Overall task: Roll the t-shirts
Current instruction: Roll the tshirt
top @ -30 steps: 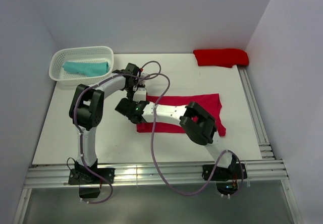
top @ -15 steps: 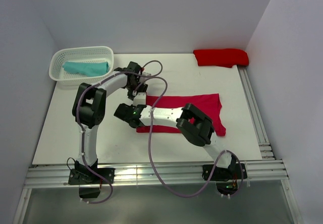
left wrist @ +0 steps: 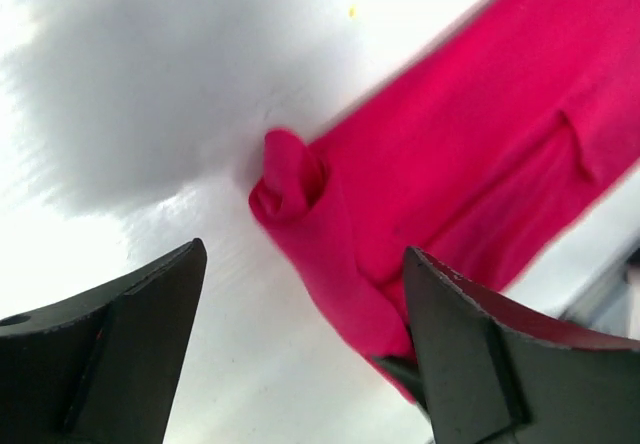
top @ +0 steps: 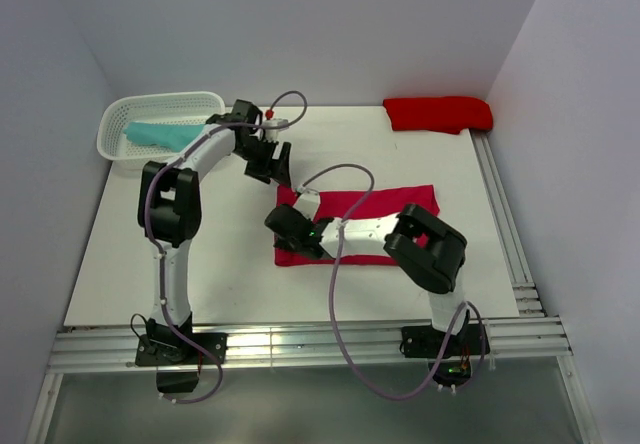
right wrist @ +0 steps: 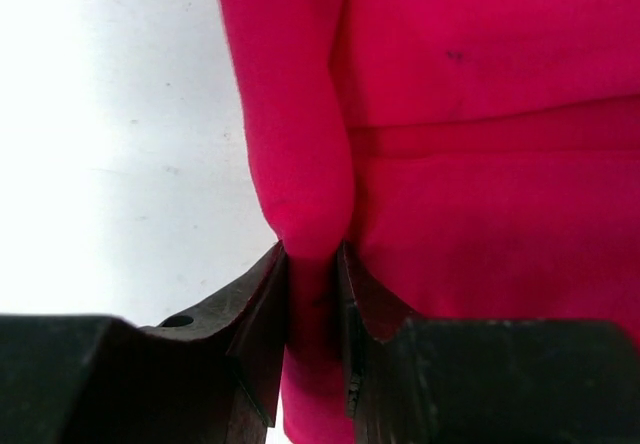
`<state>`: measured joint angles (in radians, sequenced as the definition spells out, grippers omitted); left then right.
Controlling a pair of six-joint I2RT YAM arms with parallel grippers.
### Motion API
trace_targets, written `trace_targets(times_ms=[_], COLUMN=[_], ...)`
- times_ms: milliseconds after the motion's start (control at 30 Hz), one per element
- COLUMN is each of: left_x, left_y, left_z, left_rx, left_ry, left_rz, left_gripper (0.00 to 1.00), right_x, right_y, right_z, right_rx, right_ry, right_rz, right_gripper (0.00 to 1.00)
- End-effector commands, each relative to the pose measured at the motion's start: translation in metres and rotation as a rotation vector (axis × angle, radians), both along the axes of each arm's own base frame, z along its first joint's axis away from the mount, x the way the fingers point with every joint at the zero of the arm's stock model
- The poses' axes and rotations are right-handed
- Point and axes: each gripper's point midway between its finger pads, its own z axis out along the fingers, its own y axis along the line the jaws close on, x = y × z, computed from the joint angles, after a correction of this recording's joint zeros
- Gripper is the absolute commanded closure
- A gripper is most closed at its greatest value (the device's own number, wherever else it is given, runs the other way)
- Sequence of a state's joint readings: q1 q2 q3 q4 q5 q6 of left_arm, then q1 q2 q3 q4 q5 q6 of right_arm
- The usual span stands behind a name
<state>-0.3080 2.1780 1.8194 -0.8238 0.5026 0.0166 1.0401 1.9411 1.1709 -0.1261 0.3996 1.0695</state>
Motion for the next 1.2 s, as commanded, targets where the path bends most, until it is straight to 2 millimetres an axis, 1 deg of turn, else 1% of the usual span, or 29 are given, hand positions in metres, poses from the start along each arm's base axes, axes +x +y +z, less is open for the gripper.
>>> trace_targets(times_ms=[0,33,67,100,133,167,200,233,267,300,333,367,400,467,500,533,567,633,667,767,833,933,967,1000,1033,1067,1100,1133,1167], left_x=[-0.013,-0.016,-0.019,-0.022,-0.029,-0.028,-0.031,-0.038,-0.037,-0.04,-0.046,-0.047,-0.044,-0.047,-0.044,-0.044,-0.041,-0.035,-0.033,-0.028,-0.026,-0.022,-0.02,-0.02,-0.021,-0.022,-0.022,-0.022,-0.024], left_y=[-0.001,0.004,0.006,0.005,0.009,0.009,0.007,0.008,0.006,0.005,0.003,0.002,0.0,-0.001,-0.001,-0.002,0.0,0.004,0.006,0.01,0.009,0.012,0.017,0.015,0.016,0.018,0.017,0.018,0.019], left_z=[0.044,0.036,0.034,0.036,0.026,0.023,0.02,0.011,0.006,0.002,-0.003,-0.007,-0.014,-0.029,-0.032,-0.036,-0.043,-0.053,-0.057,-0.061,-0.061,-0.062,-0.065,-0.064,-0.065,-0.065,-0.067,-0.067,-0.066], left_rx=[-0.191,-0.214,-0.231,-0.259,-0.268,-0.282,-0.311,-0.321,-0.34,-0.353,-0.381,-0.389,-0.399,-0.398,-0.399,-0.397,-0.369,-0.328,-0.303,-0.213,-0.173,-0.098,-0.057,-0.042,-0.022,0.0,0.032,0.046,0.063], left_ry=[-0.011,-0.003,-0.002,0.0,0.02,0.009,0.022,0.049,0.047,0.062,0.092,0.099,0.096,0.134,0.144,0.163,0.163,0.169,0.172,0.146,0.135,0.118,0.107,0.098,0.092,0.09,0.075,0.068,0.063], left_rz=[-0.061,-0.06,-0.062,-0.071,-0.071,-0.074,-0.079,-0.074,-0.078,-0.078,-0.08,-0.077,-0.074,-0.055,-0.03,-0.007,0.018,0.065,0.081,0.103,0.112,0.136,0.154,0.149,0.149,0.149,0.141,0.139,0.134], left_gripper=[0.15,0.14,0.14,0.14,0.14,0.14,0.14,0.14,0.14,0.14,0.14,0.14,0.14,0.16,0.17,0.19,0.24,0.3,0.4,0.53,0.6,0.76,0.79,0.82,0.87,0.9,0.92,0.94,0.94], right_x=[-0.011,-0.009,-0.004,-0.01,-0.006,-0.004,-0.013,-0.009,-0.012,-0.014,-0.013,-0.015,-0.018,-0.018,-0.02,-0.02,-0.02,-0.021,-0.021,-0.021,-0.021,-0.021,-0.019,-0.022,-0.021,-0.016,-0.022,-0.021,-0.008], right_y=[0.01,0.023,0.019,0.008,0.015,0.013,0.008,0.013,0.012,0.009,0.013,0.012,0.011,0.012,0.01,0.011,0.01,0.008,0.008,0.007,0.007,0.006,0.007,0.002,0.0,0.001,-0.009,-0.013,-0.008], right_z=[-0.005,0.01,0.011,0.0,0.009,0.01,0.0,0.012,0.002,-0.002,0.005,-0.004,-0.006,-0.002,-0.008,-0.003,-0.003,-0.006,-0.007,-0.009,-0.011,-0.013,-0.012,-0.022,-0.026,-0.018,-0.036,-0.038,-0.022], right_rx=[0.265,0.387,0.446,0.467,0.552,0.607,0.632,0.708,0.734,0.753,0.801,0.812,0.823,0.873,0.873,0.899,0.907,0.908,0.906,0.884,0.862,0.836,0.827,0.779,0.742,0.724,0.623,0.555,0.523], right_ry=[0.081,0.068,0.079,0.103,0.078,0.096,0.131,0.103,0.143,0.155,0.138,0.163,0.174,0.173,0.184,0.172,0.178,0.182,0.184,0.183,0.188,0.191,0.188,0.212,0.211,0.186,0.229,0.213,0.161], right_rz=[0.042,0.076,0.048,0.038,0.051,0.032,0.04,0.052,0.039,0.032,0.045,0.03,0.028,0.026,0.019,0.026,0.018,0.012,0.01,0.007,0.007,0.004,0.001,-0.018,-0.019,-0.024,-0.053,-0.043,-0.057], right_gripper=[0.7,0.7,0.7,0.7,0.7,0.7,0.7,0.7,0.7,0.71,0.71,0.71,0.71,0.71,0.71,0.71,0.71,0.72,0.72,0.72,0.72,0.72,0.71,0.7,0.67,0.65,0.62,0.56,0.52])
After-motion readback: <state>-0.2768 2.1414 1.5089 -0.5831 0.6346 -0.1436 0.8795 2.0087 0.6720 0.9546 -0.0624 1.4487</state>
